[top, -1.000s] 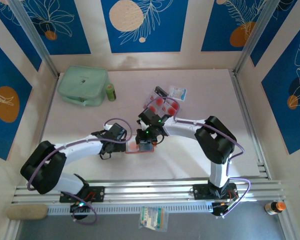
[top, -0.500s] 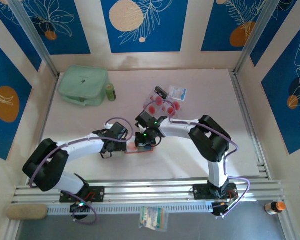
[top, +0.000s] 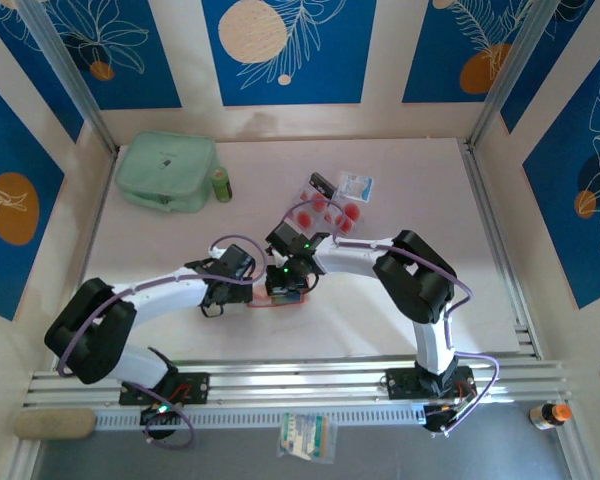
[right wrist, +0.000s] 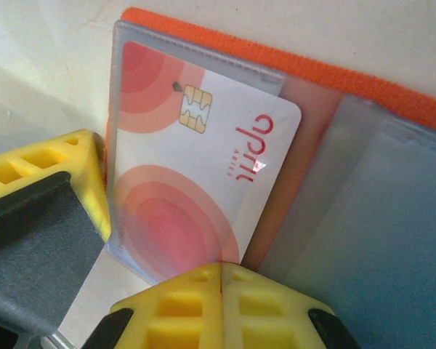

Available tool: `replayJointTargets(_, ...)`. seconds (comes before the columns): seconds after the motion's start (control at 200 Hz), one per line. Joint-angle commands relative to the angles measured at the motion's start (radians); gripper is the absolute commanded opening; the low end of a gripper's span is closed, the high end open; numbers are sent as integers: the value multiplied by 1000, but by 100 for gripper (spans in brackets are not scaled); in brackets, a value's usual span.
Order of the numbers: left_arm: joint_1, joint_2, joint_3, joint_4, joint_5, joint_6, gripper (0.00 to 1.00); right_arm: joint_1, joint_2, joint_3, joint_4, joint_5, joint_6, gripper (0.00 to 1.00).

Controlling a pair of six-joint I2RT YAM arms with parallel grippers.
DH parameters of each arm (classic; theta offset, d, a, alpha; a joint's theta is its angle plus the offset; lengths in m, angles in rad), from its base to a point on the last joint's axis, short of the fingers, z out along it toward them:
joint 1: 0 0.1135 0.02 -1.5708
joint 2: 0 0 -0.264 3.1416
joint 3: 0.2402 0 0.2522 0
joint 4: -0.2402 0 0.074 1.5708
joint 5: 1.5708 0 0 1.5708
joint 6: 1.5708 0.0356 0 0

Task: Put the credit cards into the card holder
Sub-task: Insert the credit card into the card slot.

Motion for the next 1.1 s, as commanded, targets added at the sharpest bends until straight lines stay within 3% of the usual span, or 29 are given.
replayJointTargets(0.0,11,-44,13,-16,-10,8,95,-19,-77,-6,-34,-7,-8,0)
replayJointTargets(0.285,27,-127,34,-55,-67,4,97,-64,-122,-18,-62,23,-25,0)
replayJointTargets(1.09,46,21,21,-10,-16,14,97,-37,25,75,-46,-4,-19,0)
